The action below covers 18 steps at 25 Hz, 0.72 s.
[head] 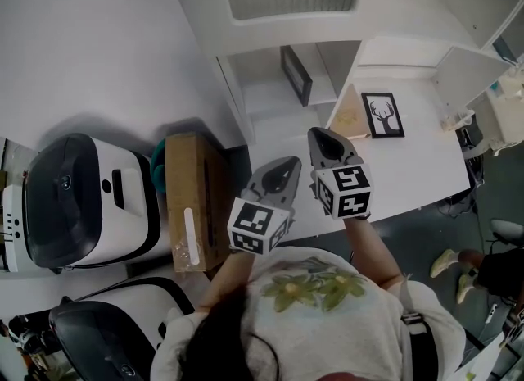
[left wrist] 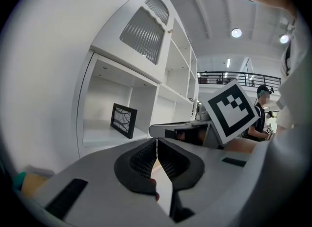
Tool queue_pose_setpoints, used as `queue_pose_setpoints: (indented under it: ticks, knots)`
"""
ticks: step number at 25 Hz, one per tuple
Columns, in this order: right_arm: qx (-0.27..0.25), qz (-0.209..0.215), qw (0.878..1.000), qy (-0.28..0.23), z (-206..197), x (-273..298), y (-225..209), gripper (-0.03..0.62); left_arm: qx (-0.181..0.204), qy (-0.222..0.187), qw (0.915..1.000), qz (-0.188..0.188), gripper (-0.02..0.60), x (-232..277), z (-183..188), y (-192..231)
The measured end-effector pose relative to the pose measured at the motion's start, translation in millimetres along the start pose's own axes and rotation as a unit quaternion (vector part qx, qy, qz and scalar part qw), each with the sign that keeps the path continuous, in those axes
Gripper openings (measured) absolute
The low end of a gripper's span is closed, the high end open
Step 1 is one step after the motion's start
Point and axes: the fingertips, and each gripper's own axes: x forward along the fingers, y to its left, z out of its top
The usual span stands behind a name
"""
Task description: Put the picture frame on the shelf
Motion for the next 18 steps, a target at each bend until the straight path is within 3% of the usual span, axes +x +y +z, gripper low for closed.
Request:
queue_pose_setpoints:
  ticks: [18]
  knots:
    - [0.033,0.037,0.999,-0.006,-21.1,-62.4,23.9,0.031,-0.012,0.007,0.9997,0.021,0.031,-37.3,-24.5,-45.2]
